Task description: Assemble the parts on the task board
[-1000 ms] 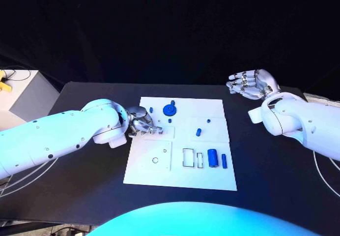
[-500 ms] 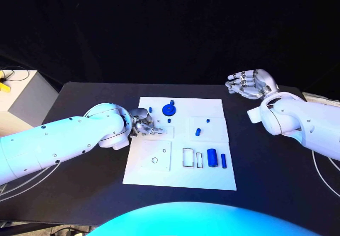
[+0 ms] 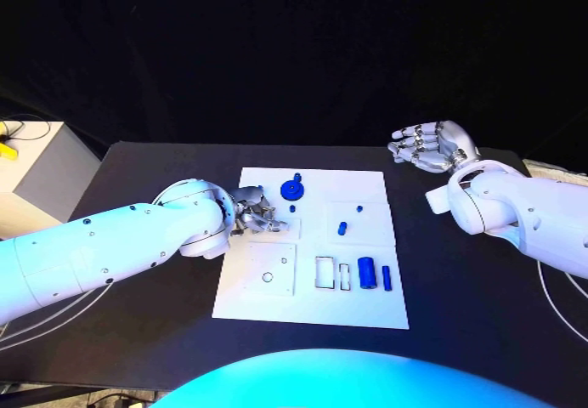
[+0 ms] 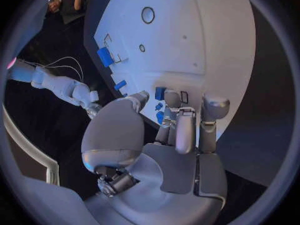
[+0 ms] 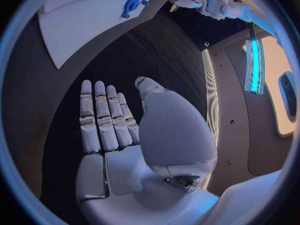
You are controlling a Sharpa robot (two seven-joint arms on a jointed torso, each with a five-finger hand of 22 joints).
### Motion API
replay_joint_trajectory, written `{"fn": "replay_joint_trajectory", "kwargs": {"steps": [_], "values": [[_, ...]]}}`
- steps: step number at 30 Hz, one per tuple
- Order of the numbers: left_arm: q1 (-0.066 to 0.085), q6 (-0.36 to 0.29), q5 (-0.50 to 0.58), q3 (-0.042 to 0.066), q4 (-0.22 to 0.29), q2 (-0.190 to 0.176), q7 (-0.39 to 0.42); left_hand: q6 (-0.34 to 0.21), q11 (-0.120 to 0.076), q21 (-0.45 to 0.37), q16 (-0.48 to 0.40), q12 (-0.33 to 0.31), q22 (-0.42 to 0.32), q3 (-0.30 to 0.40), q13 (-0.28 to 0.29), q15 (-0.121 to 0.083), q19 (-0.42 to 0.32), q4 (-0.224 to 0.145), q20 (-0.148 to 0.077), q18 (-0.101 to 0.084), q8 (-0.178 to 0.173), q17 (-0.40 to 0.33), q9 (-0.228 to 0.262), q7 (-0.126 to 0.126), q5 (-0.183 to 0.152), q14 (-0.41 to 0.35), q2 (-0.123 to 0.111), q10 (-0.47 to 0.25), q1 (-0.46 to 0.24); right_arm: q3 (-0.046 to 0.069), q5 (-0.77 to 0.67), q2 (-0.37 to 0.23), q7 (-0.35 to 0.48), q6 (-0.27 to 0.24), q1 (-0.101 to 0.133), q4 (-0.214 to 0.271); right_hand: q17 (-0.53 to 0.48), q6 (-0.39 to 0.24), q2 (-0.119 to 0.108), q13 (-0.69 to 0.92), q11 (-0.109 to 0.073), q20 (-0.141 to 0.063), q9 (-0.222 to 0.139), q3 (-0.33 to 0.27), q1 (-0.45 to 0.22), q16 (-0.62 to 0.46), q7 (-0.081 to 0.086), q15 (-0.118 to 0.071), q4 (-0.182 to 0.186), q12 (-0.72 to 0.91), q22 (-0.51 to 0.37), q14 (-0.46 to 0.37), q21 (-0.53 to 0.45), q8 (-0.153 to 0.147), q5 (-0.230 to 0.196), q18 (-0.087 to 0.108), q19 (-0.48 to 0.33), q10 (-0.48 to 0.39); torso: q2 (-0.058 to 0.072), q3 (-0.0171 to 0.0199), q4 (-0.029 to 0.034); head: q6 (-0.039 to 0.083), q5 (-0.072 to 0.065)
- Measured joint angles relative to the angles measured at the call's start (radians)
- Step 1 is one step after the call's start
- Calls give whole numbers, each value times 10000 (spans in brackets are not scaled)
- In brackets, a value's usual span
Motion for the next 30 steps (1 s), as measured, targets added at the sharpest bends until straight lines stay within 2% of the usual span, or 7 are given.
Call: {"fn": "replay_joint_trajectory", "kwargs": {"steps": [5,13,16,19,20,26,30], "values": [[-20,-10,-33,0,-36,66,-6,-70,-33,0,0,0,0,0,0,0,0,0,0,1,58,0,8,2,0,0,26,-33,132,0,0,9,0,1,-8,-3,0,0,0,0,0,0,0,0,0,0,0,0,0,0,0,0,0,0,0,0,0,0,-4,0,1,0,-10],[-46,18,-58,0,-61,89,-16,-140,-32,0,0,89,-7,369,74,-38,0,-29,1,0,436,1,61,1,0,38,128,-32,610,0,0,10,0,3,-16,-9,0,0,0,0,0,0,0,0,0,0,0,0,0,0,0,0,0,0,0,-1,0,0,-7,-1,2,0,-26],[-49,47,-65,0,-61,104,-24,-141,-33,0,0,204,8,579,204,-39,14,-42,-13,0,629,0,97,0,32,38,129,-32,765,0,0,13,0,5,-23,-14,0,0,0,0,0,0,0,0,0,0,0,0,0,0,0,0,0,0,0,-1,0,0,-7,-1,2,0,-27],[-52,95,-74,0,-61,113,-35,-123,-124,0,0,333,32,851,344,-112,38,-47,-36,0,802,0,114,-90,60,38,86,62,907,0,0,16,0,7,-30,-17,0,0,0,0,0,0,0,0,0,0,0,0,0,0,0,0,0,0,0,-1,0,0,-7,0,6,0,-27],[-52,112,-78,0,-62,116,-37,-123,-124,0,0,352,50,953,391,-112,39,-51,-37,1,889,0,123,-90,60,38,131,61,953,0,0,18,0,8,-31,-18,0,0,0,0,0,0,0,0,0,0,0,0,0,0,0,0,0,0,0,-1,0,0,-7,0,5,0,-27],[-52,196,-103,6,-119,142,-43,-193,-178,0,0,477,78,1549,487,-183,58,-79,-129,0,1264,0,175,-231,60,37,51,115,1213,0,0,20,0,11,-43,-22,0,0,0,0,0,0,0,0,0,0,0,0,0,0,0,0,0,0,0,0,0,0,-7,6,5,0,-23],[-52,222,-108,11,-140,155,-43,-212,-177,0,0,525,98,1902,498,-183,72,-118,-142,1,1386,0,181,-250,58,38,-5,115,1286,0,0,20,0,13,-47,-23,1,0,0,0,0,0,0,-1,0,0,0,0,0,0,0,0,0,0,0,0,0,0,-7,6,3,0,-19]]}}
